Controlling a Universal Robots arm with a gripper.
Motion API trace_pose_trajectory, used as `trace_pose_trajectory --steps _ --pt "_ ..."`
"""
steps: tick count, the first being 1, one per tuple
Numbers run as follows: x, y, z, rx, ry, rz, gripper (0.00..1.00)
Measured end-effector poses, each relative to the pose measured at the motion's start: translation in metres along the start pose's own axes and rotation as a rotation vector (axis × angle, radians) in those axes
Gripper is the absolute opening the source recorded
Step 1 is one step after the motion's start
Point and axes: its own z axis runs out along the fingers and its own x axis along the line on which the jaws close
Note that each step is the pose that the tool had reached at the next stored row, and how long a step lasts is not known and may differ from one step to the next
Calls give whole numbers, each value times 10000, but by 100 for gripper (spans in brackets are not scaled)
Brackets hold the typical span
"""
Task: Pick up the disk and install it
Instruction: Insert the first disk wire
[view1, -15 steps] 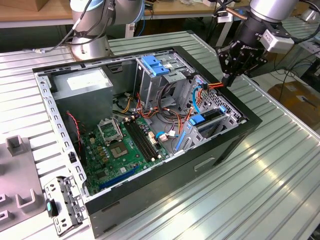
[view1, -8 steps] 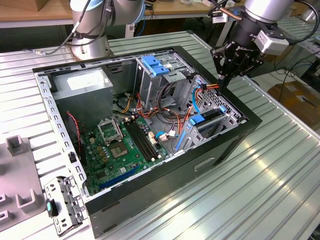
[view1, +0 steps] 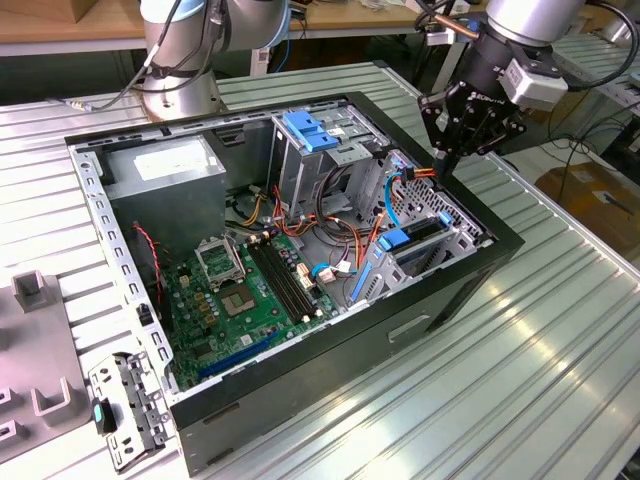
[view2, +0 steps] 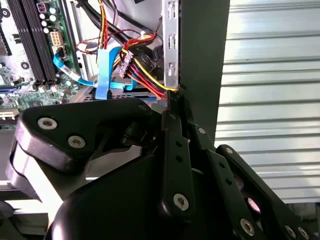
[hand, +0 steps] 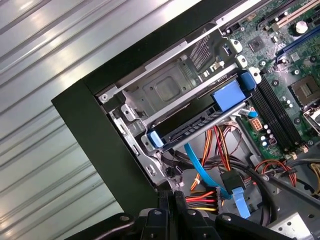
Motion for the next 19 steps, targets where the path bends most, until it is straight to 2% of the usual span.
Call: trace_pose_trajectory --steps 3,6,8,14,17,19 --pt "-18 13 0 -3 3 198 16" --pt "-20 13 0 -10 11 697 16" --pt "-20 13 0 -17 18 1161 16" --pt "-33 21 0 -27 29 1903 16" --pt "-60 40 -1 -27 29 1911 16" --pt "-61 41 1 -30 32 2120 16"
